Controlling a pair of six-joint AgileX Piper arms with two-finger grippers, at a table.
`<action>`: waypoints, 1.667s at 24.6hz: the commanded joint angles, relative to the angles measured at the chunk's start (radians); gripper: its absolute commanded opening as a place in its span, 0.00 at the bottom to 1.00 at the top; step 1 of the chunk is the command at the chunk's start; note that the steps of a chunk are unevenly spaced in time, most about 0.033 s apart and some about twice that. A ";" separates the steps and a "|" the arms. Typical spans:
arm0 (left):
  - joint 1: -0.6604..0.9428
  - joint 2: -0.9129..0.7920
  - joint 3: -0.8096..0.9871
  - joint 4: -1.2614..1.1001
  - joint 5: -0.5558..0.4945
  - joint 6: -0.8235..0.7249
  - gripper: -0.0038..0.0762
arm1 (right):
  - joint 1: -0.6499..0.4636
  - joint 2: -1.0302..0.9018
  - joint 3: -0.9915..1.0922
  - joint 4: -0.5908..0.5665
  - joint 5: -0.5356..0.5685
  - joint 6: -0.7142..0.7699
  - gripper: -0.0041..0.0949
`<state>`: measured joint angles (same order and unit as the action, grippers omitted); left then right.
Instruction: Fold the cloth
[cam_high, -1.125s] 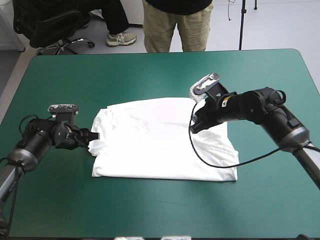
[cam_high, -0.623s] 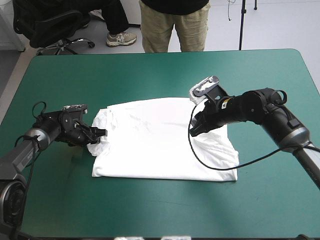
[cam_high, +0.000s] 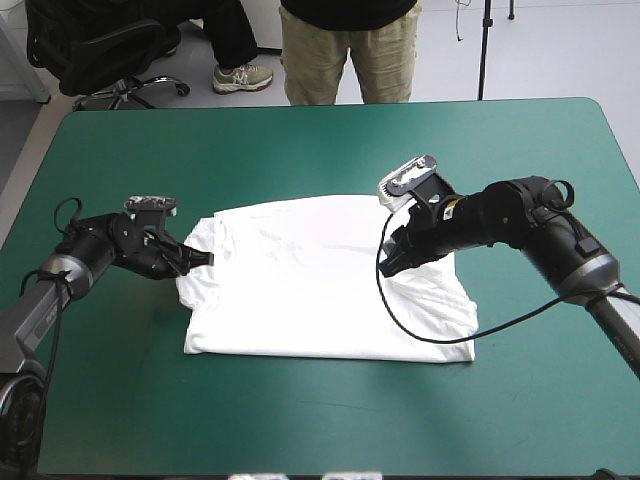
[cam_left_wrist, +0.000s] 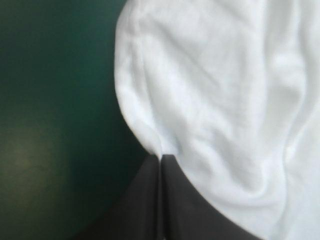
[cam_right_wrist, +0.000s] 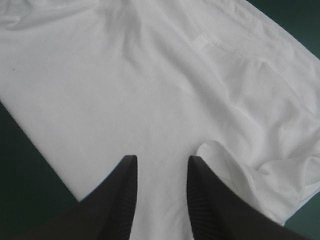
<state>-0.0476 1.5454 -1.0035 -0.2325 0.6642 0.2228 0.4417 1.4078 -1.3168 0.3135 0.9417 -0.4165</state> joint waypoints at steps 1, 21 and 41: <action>-0.006 -0.084 -0.087 -0.025 0.051 0.015 0.03 | -0.003 -0.038 -0.030 0.025 -0.020 -0.004 0.34; -0.322 0.128 -0.150 -0.017 0.185 0.077 0.05 | -0.003 -0.038 -0.030 0.031 0.004 0.002 0.32; -0.187 -0.358 0.139 0.208 0.286 -0.149 0.59 | -0.003 -0.349 0.339 -0.232 -0.002 0.266 0.37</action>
<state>-0.2705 1.2162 -0.9036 -0.0222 1.0137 0.0904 0.4417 1.1054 -1.0197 0.0820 1.0408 -0.1810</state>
